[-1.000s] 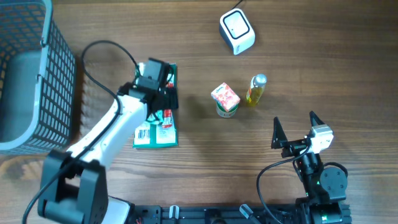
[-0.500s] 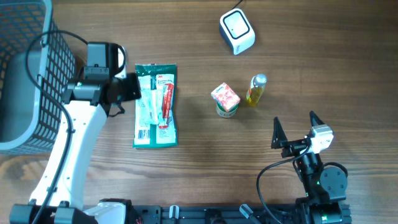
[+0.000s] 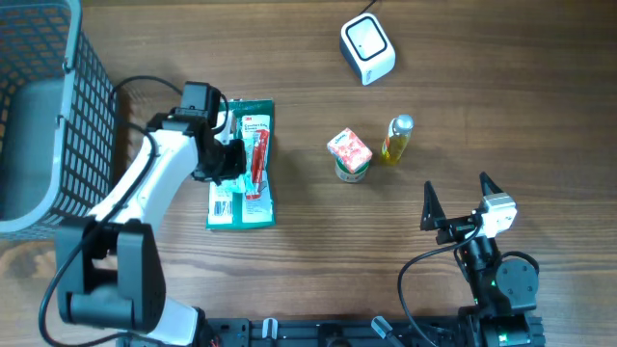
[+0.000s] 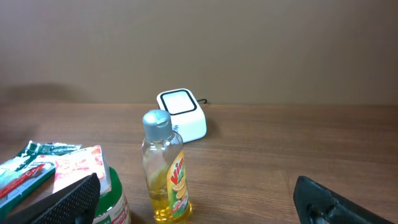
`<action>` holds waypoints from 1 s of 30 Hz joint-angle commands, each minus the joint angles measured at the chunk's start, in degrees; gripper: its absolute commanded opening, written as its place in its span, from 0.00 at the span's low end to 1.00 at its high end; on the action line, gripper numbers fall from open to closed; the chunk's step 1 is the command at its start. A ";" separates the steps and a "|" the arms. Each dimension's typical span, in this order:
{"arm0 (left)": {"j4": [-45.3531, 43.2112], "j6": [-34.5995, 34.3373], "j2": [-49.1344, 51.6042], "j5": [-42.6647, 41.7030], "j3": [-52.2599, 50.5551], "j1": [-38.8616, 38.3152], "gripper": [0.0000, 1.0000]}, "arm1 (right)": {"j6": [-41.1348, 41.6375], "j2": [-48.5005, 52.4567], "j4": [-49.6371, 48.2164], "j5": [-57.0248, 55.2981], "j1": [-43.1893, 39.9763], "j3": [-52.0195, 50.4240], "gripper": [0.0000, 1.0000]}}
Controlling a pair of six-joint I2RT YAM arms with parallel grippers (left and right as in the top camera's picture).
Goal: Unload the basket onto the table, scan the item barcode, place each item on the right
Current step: 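Carry the glove packet with the left gripper and lay it on the table, then open the left gripper and lift it away from the packet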
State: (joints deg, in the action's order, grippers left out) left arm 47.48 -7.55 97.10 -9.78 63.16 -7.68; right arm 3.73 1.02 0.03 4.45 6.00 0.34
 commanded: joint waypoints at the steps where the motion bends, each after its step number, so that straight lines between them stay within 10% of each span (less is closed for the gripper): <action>1: 0.11 -0.81 1.55 2.38 -0.39 -0.63 0.10 | -0.61 -0.20 -0.13 -0.52 -0.24 -0.04 1.00; 9: -9.22 -0.79 3.78 5.16 -8.17 -0.63 0.14 | -0.61 -0.20 -0.13 -0.52 -0.24 -0.04 1.00; 23: -1.68 -0.15 -1.95 5.16 -0.02 -0.31 1.00 | -0.61 -0.20 -0.13 -0.52 -0.24 -0.04 1.00; 30: 5.14 -0.42 -10.60 6.62 10.51 -0.31 1.00 | -0.61 -0.20 -0.13 -0.52 -0.24 -0.04 1.00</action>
State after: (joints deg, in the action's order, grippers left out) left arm 51.31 -7.99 90.11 -5.37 72.29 -8.47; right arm 3.73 1.02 0.05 4.45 6.00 0.34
